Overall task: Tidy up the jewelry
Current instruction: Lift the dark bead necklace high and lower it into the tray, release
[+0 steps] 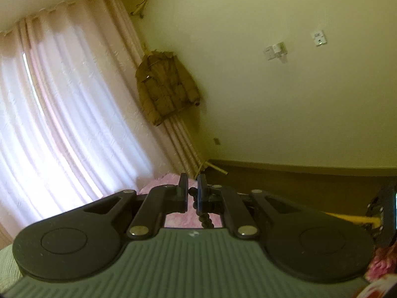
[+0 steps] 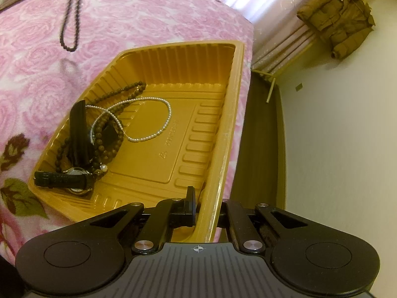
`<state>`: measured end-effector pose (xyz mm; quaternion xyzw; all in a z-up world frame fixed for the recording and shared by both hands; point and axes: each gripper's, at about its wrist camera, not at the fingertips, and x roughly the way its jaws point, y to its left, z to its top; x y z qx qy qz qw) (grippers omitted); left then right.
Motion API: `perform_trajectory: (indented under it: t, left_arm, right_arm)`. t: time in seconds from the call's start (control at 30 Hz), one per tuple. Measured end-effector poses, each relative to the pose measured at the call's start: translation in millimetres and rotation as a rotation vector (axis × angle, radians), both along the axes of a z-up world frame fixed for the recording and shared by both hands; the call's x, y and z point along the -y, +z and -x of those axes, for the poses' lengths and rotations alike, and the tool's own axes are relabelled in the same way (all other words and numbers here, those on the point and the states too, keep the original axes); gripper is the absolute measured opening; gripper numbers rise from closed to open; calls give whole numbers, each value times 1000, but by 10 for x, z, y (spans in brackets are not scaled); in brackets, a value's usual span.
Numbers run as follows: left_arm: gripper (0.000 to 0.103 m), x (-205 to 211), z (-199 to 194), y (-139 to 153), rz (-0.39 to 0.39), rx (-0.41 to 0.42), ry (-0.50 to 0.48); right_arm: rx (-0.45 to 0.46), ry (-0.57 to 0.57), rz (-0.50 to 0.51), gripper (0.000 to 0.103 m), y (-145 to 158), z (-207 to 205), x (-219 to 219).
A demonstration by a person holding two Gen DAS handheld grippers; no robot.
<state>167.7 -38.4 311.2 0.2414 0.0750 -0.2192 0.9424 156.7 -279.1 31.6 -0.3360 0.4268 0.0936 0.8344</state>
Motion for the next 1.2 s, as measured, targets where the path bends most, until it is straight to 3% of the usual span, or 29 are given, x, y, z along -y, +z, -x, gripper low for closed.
perform_trajectory:
  t: [0.23, 0.4, 0.5, 0.77, 1.2]
  left_arm:
    - [6, 425, -2, 210, 27, 21, -77]
    - [6, 679, -10, 200, 33, 15, -120]
    - [6, 818, -60, 45, 11, 3, -126]
    - [6, 1096, -346, -559, -30, -139, -142]
    - [6, 1335, -564, -1289, -87, -323, -176]
  right_arm:
    - [2, -1, -6, 5, 14, -9, -4]
    - [2, -3, -12, 5, 6, -5, 19]
    - [2, -3, -14, 5, 3, -3, 27]
    - [1, -4, -18, 5, -5, -20, 26]
    - [-7, -12, -25, 5, -35, -35, 70]
